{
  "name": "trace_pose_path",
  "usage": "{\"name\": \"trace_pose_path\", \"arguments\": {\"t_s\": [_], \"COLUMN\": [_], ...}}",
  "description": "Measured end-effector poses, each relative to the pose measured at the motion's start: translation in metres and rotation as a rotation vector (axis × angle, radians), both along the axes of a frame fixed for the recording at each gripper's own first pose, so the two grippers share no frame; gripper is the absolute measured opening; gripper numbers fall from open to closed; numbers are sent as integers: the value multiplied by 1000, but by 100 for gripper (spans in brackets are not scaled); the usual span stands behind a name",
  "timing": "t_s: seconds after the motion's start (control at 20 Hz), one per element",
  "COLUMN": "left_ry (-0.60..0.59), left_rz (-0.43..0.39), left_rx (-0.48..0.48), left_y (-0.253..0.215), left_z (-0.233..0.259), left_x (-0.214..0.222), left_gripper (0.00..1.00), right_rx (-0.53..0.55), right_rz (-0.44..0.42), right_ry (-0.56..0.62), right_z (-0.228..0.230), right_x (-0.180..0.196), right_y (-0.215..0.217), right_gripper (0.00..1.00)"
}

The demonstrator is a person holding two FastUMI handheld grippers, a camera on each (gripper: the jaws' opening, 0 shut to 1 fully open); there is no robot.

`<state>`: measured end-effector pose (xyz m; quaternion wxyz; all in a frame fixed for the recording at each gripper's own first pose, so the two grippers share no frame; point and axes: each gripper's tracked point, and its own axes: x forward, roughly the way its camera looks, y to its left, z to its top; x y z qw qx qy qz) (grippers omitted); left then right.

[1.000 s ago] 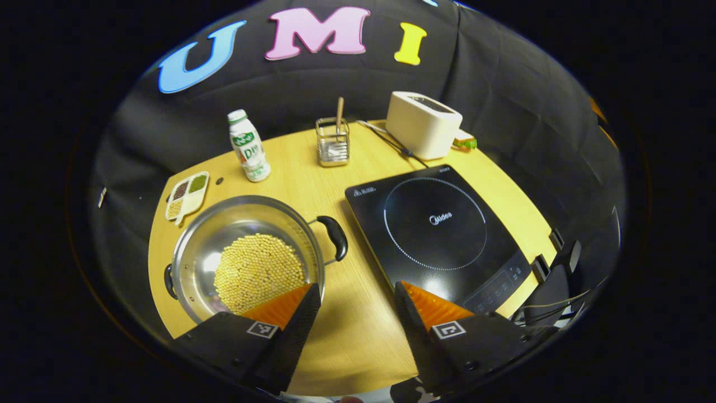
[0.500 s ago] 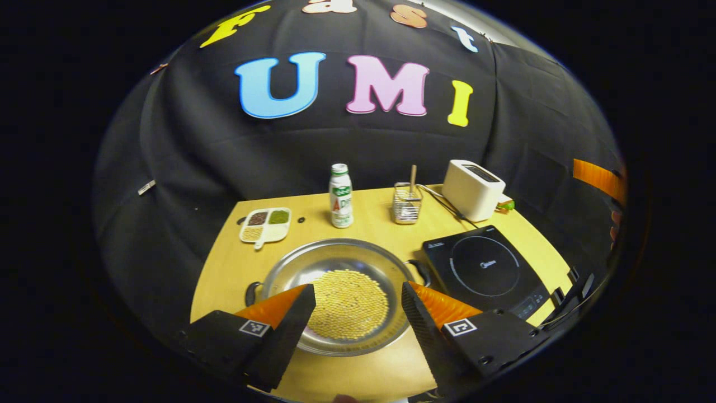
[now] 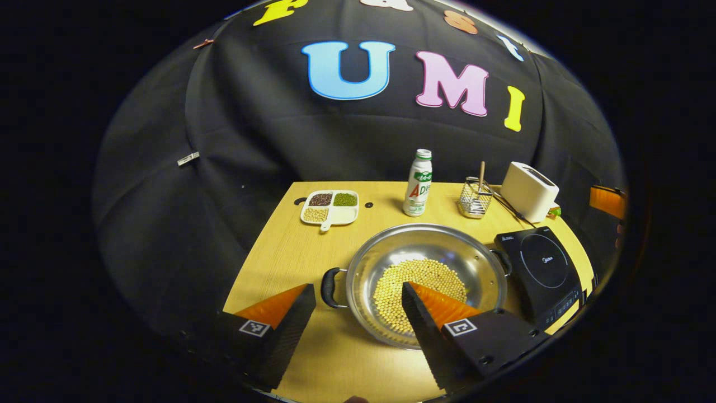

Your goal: First push the handle of the pot to place it horizontally, then grasp the pot with both hands and set it on the induction cooktop.

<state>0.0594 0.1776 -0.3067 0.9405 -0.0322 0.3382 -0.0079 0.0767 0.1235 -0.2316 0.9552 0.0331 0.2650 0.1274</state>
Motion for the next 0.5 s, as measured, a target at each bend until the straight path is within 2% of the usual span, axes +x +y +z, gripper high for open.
{"name": "trace_pose_path", "arguments": {"t_s": [0.15, 0.5], "left_ry": [39, 118], "left_rz": [-6, -42], "left_rx": [-12, -57], "left_y": [16, 13], "left_z": [-21, -65], "left_x": [6, 30], "left_gripper": [97, 96], "right_rx": [16, -21], "right_rz": [35, 88], "right_ry": [68, 186], "right_z": [-29, -96], "right_x": [4, 22], "right_y": [18, 46], "right_gripper": [99, 100]}}
